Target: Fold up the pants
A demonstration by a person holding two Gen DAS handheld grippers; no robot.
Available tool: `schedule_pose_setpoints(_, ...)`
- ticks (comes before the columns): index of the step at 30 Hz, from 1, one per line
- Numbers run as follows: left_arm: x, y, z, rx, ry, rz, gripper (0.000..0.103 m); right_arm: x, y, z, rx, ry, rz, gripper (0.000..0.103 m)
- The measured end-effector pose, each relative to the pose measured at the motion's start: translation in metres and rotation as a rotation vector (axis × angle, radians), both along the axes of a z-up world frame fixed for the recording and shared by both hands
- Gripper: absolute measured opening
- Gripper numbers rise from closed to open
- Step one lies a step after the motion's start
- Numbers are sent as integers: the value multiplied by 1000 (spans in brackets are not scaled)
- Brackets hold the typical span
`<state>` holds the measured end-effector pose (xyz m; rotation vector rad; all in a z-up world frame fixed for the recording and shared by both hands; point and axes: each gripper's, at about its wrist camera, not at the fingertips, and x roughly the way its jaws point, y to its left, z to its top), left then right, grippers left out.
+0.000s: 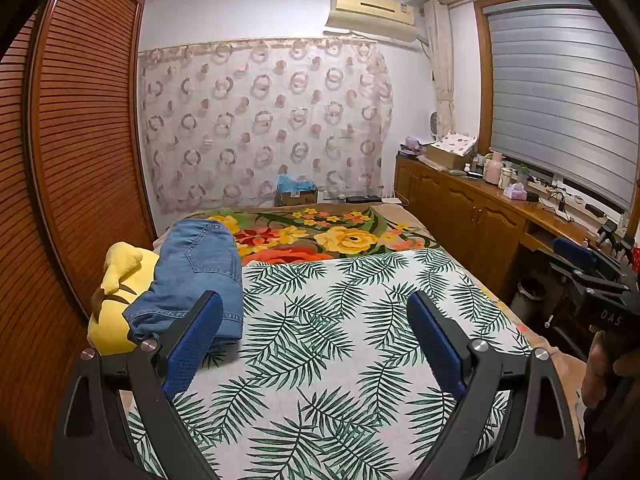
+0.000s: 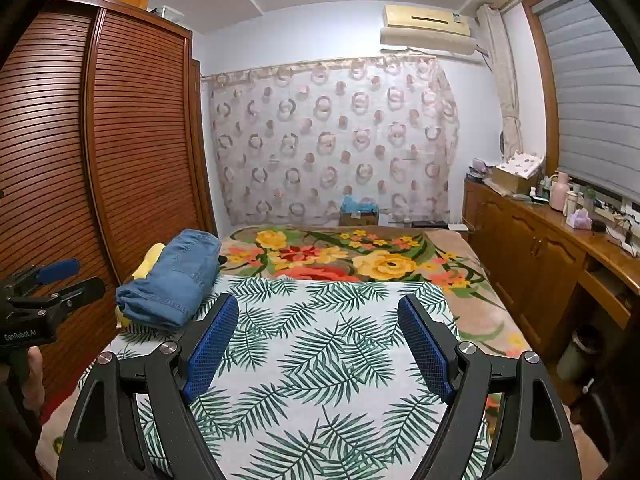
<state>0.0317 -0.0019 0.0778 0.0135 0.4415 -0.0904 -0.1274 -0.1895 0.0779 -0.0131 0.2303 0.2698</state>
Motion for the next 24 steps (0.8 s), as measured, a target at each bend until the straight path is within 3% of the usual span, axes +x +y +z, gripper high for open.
schedule_pose_setpoints(24,-1,1,0,-2,-1,1,94,4,0,-1,-3,-2,5,83)
